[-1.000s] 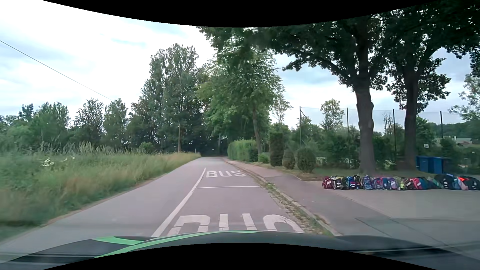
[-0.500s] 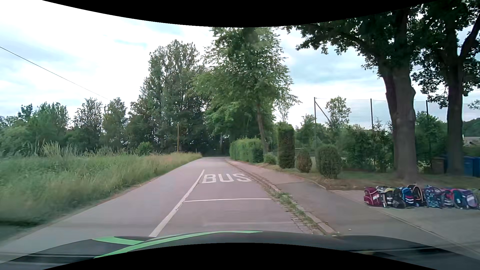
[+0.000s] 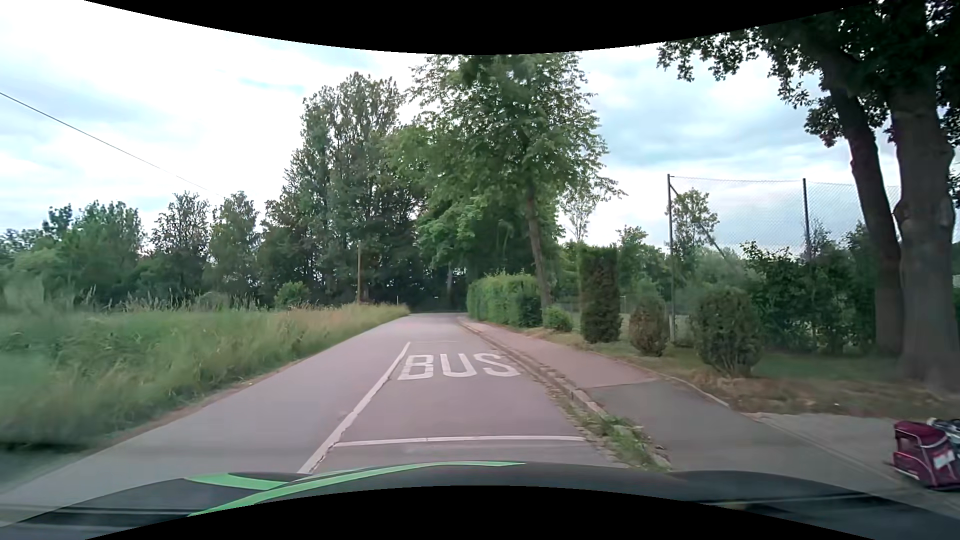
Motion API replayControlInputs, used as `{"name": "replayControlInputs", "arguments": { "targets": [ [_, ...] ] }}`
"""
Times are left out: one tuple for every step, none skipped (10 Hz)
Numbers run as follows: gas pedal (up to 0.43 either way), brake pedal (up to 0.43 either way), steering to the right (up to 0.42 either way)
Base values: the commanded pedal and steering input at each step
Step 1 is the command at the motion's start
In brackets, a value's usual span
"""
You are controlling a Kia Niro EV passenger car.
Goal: Follow the waypoints while adhering to traffic rules and regulations
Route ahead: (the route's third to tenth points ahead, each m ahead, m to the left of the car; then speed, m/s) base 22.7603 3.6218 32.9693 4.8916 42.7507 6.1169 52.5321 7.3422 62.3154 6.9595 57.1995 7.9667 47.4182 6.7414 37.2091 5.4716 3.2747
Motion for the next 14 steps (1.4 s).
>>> {"name": "replayControlInputs", "arguments": {
  "targets": [
    [0.0, 0.256, -0.053],
    [0.0, 0.256, -0.057],
    [0.0, 0.256, -0.058],
    [0.0, 0.256, -0.058],
    [0.0, 0.262, -0.057],
    [0.0, 0.262, -0.057],
    [0.0, 0.262, -0.058],
    [0.0, 0.262, -0.058],
    [0.0, 0.262, -0.057],
    [0.0, 0.256, -0.058],
    [0.0, 0.256, -0.056],
    [0.0, 0.256, -0.055],
    [0.0, 0.25, -0.054],
    [0.0, 0.244, -0.054]
  ]
}}
